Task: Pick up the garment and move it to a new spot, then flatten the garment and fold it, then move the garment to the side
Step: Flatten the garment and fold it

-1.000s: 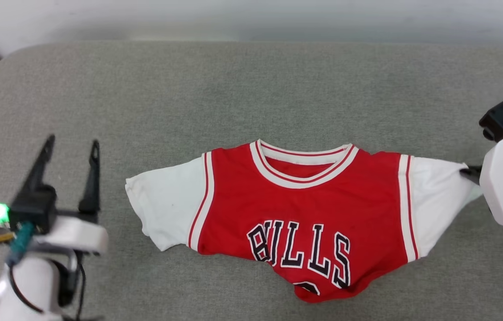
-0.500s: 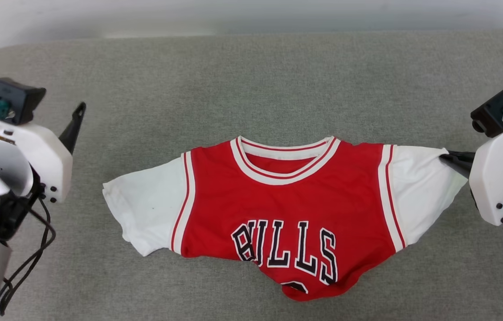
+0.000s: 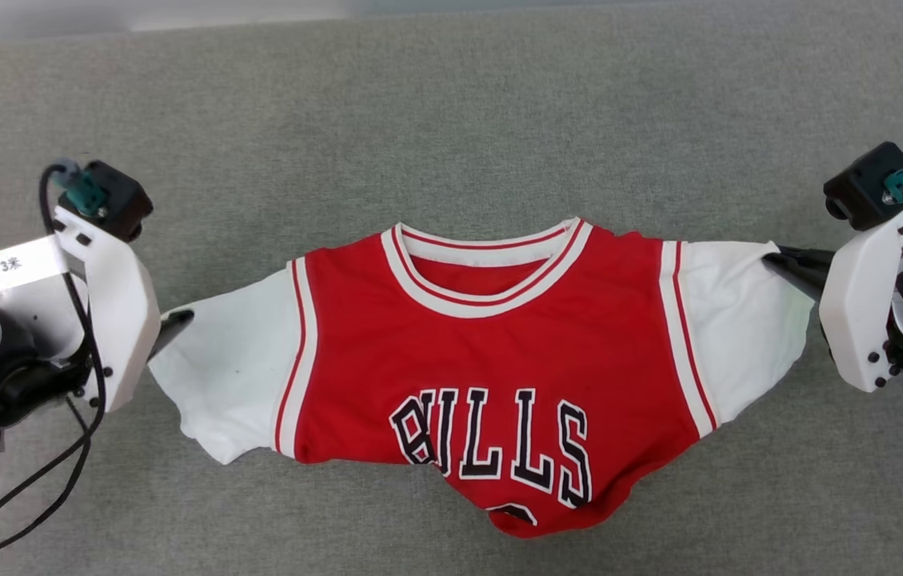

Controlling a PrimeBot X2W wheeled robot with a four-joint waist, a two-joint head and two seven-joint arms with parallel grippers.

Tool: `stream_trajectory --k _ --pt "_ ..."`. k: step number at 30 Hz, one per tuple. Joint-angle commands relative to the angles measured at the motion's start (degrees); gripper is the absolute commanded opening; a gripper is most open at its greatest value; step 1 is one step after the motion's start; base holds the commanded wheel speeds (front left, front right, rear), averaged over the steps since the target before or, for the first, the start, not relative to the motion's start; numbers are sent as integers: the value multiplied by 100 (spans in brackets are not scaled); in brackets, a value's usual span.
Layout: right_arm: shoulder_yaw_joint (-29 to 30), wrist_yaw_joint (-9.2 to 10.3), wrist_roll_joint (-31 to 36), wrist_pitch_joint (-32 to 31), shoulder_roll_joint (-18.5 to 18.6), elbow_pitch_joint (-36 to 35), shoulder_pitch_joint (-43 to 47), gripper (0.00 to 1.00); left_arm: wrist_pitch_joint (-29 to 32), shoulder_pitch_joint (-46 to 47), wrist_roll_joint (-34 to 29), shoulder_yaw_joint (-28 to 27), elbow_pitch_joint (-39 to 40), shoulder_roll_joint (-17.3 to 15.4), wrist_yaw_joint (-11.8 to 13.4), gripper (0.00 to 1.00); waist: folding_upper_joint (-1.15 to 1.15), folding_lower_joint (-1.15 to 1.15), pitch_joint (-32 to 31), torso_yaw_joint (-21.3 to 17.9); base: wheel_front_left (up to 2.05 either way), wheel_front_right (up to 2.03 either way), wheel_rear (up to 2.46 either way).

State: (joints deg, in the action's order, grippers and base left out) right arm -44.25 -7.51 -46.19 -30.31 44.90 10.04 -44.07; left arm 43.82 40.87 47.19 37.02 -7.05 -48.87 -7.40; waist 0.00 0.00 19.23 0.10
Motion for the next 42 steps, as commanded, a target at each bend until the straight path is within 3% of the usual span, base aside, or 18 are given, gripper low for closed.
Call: stream_trajectory --k 1,7,13,14,15,16,23,33,42 --pt "38 4 62 -24 -58 -46 -76 0 199 153 144 202 -77 -76 6 100 0 0 101 -67 0 0 0" --pt "84 4 144 -68 -162 -125 -165 0 675 403 480 798 -595 -33 6 100 0 0 277 -184 0 0 0" --pt "53 4 158 -76 -242 -109 -160 0 731 359 575 1380 -930 148 4 100 0 0 332 -250 0 0 0" --pt "48 4 158 -72 -258 -96 -168 0 725 364 576 1514 -948 162 4 49 0 0 331 -258 0 0 0" --pt "44 4 153 -65 -267 -82 -174 0 701 378 576 1621 -963 167 1 7 0 0 325 -261 0 0 0" --pt "36 4 146 -65 -273 -68 -175 0 664 384 600 1712 -986 168 0 0 0 0 311 -261 0 0 0" --pt "-18 4 94 29 -229 29 -220 0 239 725 649 2161 -1021 14 0 0 0 0 50 -172 0 0 0" --pt "-34 4 43 541 17 99 -385 0 -848 1421 554 2422 -625 -281 5 0 0 0 -645 128 0 0 0" --pt "223 4 60 781 209 43 -1017 0 -1673 2414 237 2667 -169 -321 5 0 0 0 -853 326 0 0 0"
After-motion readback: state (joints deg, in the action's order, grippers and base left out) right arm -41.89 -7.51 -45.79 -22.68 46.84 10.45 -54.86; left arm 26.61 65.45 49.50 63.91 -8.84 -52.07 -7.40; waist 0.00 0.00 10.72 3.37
